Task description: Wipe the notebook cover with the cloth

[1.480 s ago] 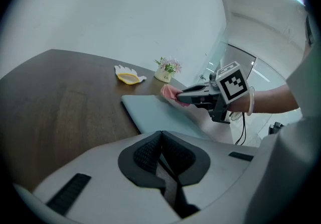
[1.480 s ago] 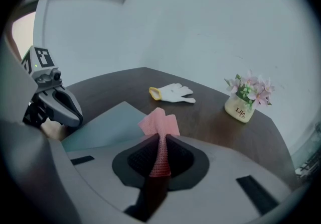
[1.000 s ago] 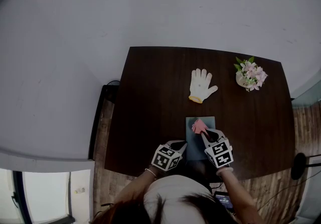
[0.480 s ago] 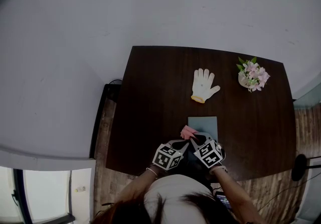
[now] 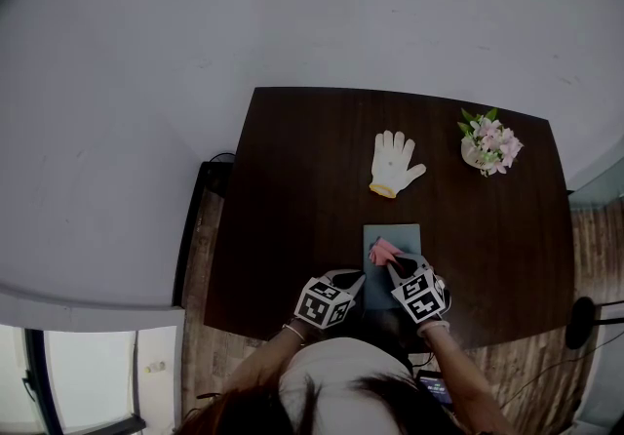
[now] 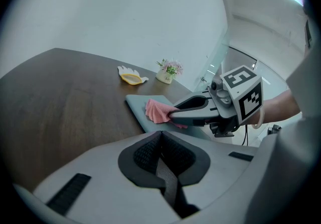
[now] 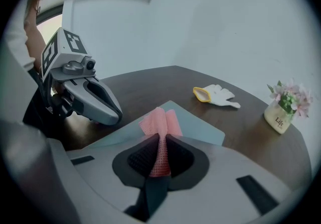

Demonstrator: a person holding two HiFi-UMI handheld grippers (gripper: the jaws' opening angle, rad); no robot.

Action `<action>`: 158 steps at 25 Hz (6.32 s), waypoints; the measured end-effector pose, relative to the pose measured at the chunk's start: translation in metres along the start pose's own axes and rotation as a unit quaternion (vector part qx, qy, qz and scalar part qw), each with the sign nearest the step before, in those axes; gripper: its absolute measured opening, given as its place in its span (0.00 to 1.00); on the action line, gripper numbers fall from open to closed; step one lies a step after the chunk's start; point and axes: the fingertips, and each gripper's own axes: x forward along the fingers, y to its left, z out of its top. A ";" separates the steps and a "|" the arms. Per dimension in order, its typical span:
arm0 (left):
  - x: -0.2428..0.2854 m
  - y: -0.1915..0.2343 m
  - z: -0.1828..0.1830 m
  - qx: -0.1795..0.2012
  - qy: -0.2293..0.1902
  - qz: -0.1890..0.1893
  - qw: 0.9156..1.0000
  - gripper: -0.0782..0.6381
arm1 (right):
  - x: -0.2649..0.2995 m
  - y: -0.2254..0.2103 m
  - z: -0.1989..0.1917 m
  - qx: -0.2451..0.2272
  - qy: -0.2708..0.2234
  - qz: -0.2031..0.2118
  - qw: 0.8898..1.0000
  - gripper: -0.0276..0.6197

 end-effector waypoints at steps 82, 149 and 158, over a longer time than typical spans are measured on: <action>-0.043 -0.040 -0.052 -0.030 -0.027 0.037 0.999 0.13 | -0.080 -0.016 -0.094 0.085 0.024 -0.105 0.991 0.11; -0.048 -0.088 -0.072 -0.089 -0.098 0.129 0.983 0.14 | -0.111 0.043 -0.117 0.098 -0.041 0.002 0.994 0.11; -0.054 -0.095 -0.054 -0.061 -0.109 0.131 0.983 0.13 | -0.134 0.013 -0.140 0.158 -0.052 -0.065 0.984 0.11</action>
